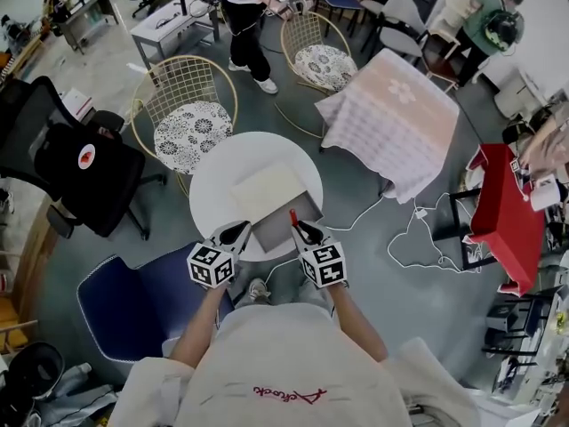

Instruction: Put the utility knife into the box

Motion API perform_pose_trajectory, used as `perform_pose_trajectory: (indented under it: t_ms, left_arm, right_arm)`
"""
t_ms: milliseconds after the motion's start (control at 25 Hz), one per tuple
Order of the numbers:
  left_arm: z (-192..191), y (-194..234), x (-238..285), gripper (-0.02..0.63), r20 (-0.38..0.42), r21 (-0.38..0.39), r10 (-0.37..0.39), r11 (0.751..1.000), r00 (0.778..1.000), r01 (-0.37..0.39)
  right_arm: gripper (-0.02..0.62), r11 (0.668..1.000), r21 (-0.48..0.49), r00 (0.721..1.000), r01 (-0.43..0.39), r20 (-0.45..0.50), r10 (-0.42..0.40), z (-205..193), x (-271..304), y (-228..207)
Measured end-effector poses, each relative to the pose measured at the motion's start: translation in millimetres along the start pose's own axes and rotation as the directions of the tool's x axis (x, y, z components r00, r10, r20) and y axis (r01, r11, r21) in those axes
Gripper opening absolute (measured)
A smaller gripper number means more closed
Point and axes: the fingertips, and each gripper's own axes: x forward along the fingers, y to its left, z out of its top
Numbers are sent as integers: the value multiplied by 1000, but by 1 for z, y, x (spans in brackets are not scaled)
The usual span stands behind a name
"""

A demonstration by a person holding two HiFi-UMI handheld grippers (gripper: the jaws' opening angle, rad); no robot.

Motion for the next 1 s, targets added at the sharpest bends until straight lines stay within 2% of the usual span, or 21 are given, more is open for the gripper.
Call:
perform_pose_trajectory:
  t_ms: [520, 1000]
  left_arm:
    - [8, -3, 21, 11, 44, -47, 157, 987, 987, -154]
    - [-19, -7, 23, 11, -4, -98, 196, 976, 981, -196]
  right_arm:
    - [78, 990, -52, 991, -130, -19, 129, 12, 9, -37]
    - [78, 985, -17, 980, -173, -103, 170, -22, 11, -41]
